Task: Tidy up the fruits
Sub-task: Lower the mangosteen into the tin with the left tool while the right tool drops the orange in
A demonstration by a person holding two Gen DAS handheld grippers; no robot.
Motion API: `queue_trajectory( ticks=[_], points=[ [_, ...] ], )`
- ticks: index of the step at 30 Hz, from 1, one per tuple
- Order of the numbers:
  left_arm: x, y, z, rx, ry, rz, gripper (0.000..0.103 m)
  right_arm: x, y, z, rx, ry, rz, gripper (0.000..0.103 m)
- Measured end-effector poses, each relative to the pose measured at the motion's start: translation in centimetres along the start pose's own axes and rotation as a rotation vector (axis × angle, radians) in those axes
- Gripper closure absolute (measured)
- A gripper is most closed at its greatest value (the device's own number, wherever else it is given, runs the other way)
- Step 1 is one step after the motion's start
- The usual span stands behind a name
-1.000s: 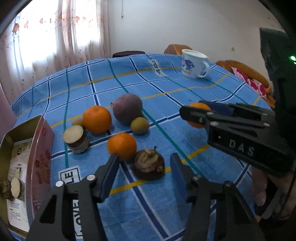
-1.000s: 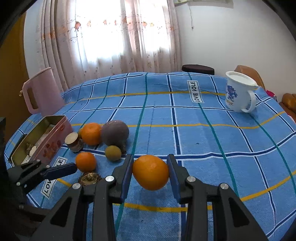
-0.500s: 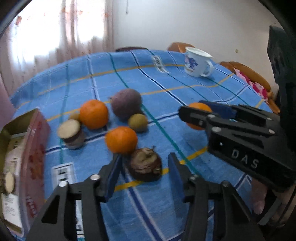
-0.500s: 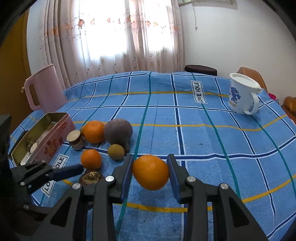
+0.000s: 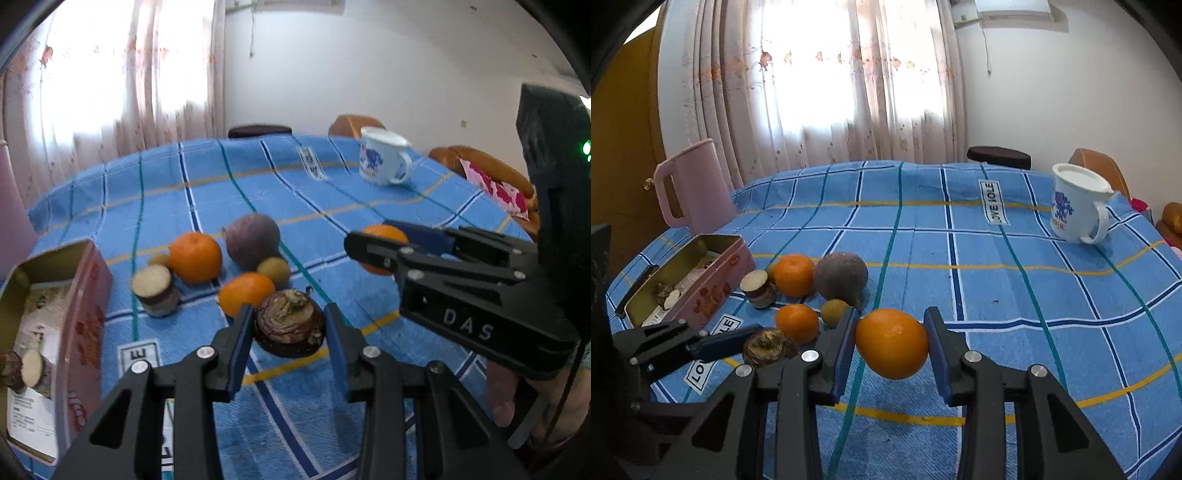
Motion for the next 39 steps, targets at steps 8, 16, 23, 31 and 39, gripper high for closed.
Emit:
queue_trajectory(
  ticks=[8,16,23,31,39],
  points=[
    [0.6,-0.6,1.7,-0.095,-0.046,-0.010,0.063,0.5,-0.4,1.1,-0.059,0.010,0.029,0.064],
    [1.3,-1.1,2.6,-0.153,-0.065,0.003,0.063,0.8,-0.5,2.1,-0.109,0.012,0.043,0.064],
    [1.5,-1.3,3.3,-0.201,-0.102,-0.009,0.063,1.3,-0.6,2.9,-0.151,0.014,0.062,0.064],
    [1.8,-1.5,3.9,-0.242,-0.129,-0.009,0.063,1.9,-0.6,3.7,-0.191,0.019,0.086,0.064],
    [2.5,-1.6,4.5,-0.278,-0.160,-0.011,0.063,2.3,-0.7,4.3,-0.229,0.035,0.105,0.064]
  ],
)
Point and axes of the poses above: each gripper's, at about its wrist camera, not at the fingertips, and z roughly against the way its jaws point, x to its left, y to its underside, the point moved 4 cm from there along -z, roughly the way its jaws point, and after that the axes turned 7 degrees about z, right-handed, at the moved point
